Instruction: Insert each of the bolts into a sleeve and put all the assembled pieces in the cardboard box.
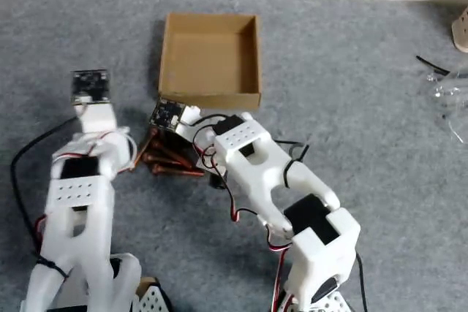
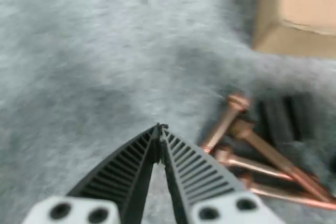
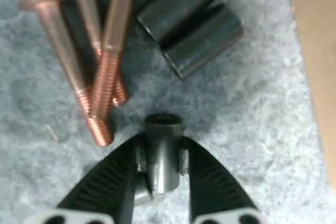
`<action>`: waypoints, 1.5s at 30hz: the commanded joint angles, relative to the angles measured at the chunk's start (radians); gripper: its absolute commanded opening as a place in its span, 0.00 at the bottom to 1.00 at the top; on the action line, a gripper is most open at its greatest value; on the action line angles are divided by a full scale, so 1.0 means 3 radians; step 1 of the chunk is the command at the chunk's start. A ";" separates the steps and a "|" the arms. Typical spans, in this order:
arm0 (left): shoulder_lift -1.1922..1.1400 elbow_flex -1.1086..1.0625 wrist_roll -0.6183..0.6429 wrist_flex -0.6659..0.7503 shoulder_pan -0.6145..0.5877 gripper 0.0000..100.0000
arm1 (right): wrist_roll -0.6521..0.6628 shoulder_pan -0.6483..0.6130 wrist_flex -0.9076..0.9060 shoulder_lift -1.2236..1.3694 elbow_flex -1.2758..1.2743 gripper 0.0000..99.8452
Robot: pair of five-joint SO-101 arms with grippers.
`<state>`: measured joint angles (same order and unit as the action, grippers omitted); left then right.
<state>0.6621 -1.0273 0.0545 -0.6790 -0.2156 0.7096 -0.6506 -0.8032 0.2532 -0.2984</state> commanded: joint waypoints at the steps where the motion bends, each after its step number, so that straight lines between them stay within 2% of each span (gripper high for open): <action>1: -0.0003 0.0100 0.0031 0.0056 0.0207 0.02 | 0.0026 -0.0018 -0.0069 -0.0166 0.0141 0.00; 5: -0.0100 0.0448 -0.0026 -0.0353 0.0228 0.07 | -0.0184 0.0003 -0.0243 -0.0473 0.0120 0.00; 7: -0.0263 0.0627 -0.0235 -0.0501 0.0253 0.07 | -0.0169 0.0049 -0.0217 -0.0570 -0.0013 0.00; 13: -0.0969 0.1112 -0.0762 -0.0563 0.0366 0.07 | -0.0113 0.0059 0.0192 -0.0703 -0.0355 0.00; 19: -0.1568 0.1291 -0.1135 -0.0629 0.0355 0.07 | -0.0113 0.0059 0.0228 -0.0703 -0.0376 0.00; 24: -0.1818 0.1358 -0.1171 -0.0639 0.0309 0.08 | -0.0113 0.0059 0.0228 -0.0703 -0.0371 0.00; 28: -0.1823 0.1353 -0.1233 -0.0634 0.0361 0.11 | -0.0113 0.0059 0.0228 -0.0703 -0.0371 0.00; 37: -0.1895 0.1348 -0.1243 -0.0614 0.0361 0.11 | -0.0113 0.0054 0.0228 -0.0703 -0.0371 0.00; 45: -0.2606 0.1782 -0.1258 -0.0798 0.0381 0.11 | -0.0113 0.0054 0.0228 -0.0698 -0.0371 0.00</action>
<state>-0.0606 -0.5547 -0.3107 -0.8738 -0.1281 0.6697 -0.6475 -0.7633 0.1151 -0.4258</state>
